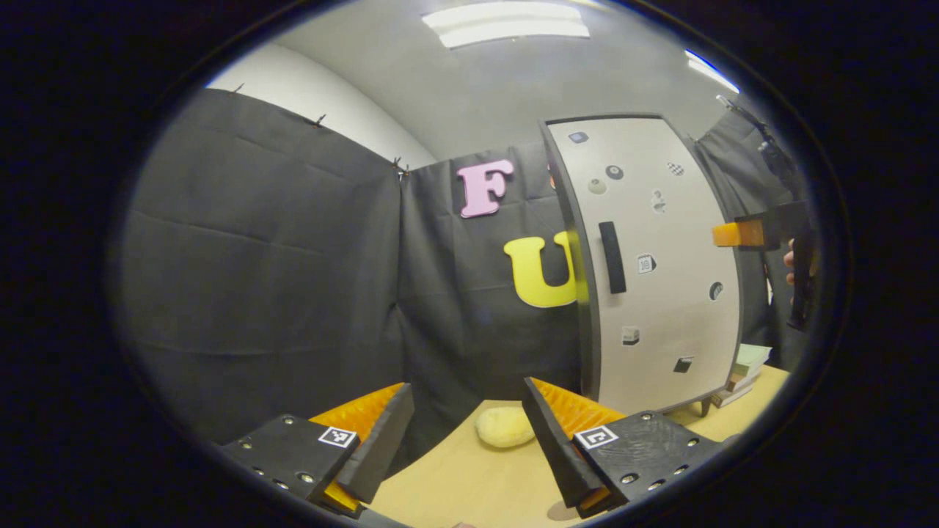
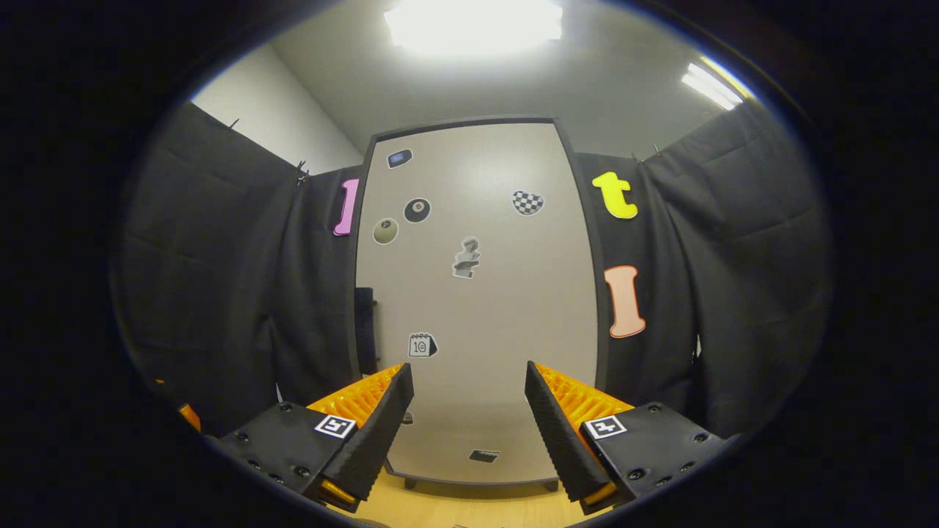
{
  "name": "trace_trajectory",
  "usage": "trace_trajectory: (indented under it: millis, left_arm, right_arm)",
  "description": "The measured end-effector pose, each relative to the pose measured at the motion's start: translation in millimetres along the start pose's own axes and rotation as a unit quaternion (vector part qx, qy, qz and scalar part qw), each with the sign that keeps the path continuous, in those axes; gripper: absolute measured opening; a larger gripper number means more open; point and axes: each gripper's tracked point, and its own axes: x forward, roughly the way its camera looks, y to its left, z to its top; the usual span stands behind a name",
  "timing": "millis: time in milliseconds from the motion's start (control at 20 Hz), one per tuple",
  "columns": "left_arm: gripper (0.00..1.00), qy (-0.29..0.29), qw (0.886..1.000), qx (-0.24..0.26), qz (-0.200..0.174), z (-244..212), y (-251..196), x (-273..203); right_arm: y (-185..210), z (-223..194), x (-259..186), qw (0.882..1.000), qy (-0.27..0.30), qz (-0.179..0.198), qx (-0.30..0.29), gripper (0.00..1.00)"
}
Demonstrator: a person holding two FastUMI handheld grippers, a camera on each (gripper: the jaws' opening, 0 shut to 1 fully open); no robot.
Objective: Open the cabinet door with the right hand, grasp the bottle in the cabinet with the left hand and place it on the coaster, then close the cabinet door with the right hand.
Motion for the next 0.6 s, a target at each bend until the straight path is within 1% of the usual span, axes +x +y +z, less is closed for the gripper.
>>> trace_trajectory:
  millis: [50, 100, 350, 600]
  left_arm:
    - [0.89, 0.002, 1.0, 0.0, 0.006, -2, 6, 0]
    - [0.92, 0.004, 1.0, -0.001, 0.012, -3, 13, 0]
    - [0.92, 0.013, 0.999, 0.0, 0.041, -12, 43, -3]
    - [0.92, 0.023, 0.997, 0.002, 0.071, -20, 73, -8]
  right_arm:
    - [8, 2, 7, 1.0, -0.002, 0.006, 0.001, 0.97]
    - [16, 5, 13, 1.0, -0.004, 0.012, 0.003, 0.97]
    - [54, 9, 42, 0.999, -0.008, 0.035, 0.008, 0.97]
    - [85, 8, 65, 0.999, -0.007, 0.045, -0.002, 0.97]
